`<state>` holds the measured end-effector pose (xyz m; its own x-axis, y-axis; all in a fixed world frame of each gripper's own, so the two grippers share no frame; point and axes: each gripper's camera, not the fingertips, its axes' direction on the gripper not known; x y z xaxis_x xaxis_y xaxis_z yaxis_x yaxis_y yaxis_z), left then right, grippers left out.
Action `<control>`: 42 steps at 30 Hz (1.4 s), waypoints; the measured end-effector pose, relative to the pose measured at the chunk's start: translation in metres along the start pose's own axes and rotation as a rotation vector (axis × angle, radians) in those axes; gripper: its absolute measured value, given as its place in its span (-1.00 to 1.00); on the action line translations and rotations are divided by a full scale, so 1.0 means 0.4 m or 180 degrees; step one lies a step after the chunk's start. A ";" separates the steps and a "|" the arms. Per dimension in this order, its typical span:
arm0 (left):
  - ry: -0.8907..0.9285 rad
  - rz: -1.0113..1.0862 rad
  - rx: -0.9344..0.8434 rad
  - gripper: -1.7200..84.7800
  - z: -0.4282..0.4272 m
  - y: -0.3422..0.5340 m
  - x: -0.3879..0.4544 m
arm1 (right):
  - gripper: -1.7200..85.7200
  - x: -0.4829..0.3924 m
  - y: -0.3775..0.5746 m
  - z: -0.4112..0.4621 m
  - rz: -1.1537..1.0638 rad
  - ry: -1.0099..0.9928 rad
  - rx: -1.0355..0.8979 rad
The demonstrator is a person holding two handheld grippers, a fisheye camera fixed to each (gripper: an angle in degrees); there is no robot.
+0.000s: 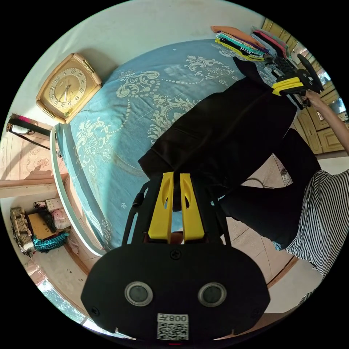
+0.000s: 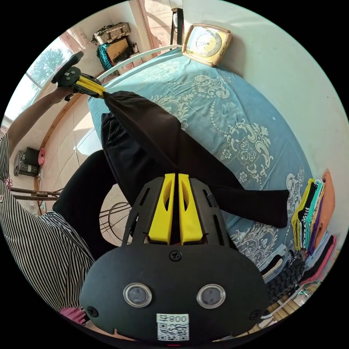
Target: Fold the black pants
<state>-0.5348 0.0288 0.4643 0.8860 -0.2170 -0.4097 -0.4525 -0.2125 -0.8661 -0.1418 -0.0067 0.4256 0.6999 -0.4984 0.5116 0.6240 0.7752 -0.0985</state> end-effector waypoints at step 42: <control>0.0275 -0.0365 -0.0313 -0.82 0.465 0.263 0.108 | -0.91 -0.063 0.377 0.591 0.0314 -0.0602 -0.0473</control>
<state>-0.5252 0.1742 0.3021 0.9224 -0.2662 -0.2798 -0.3603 -0.3320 -0.8718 -0.1472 0.2145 0.5996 0.6911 -0.3310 0.6425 0.6100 0.7439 -0.2729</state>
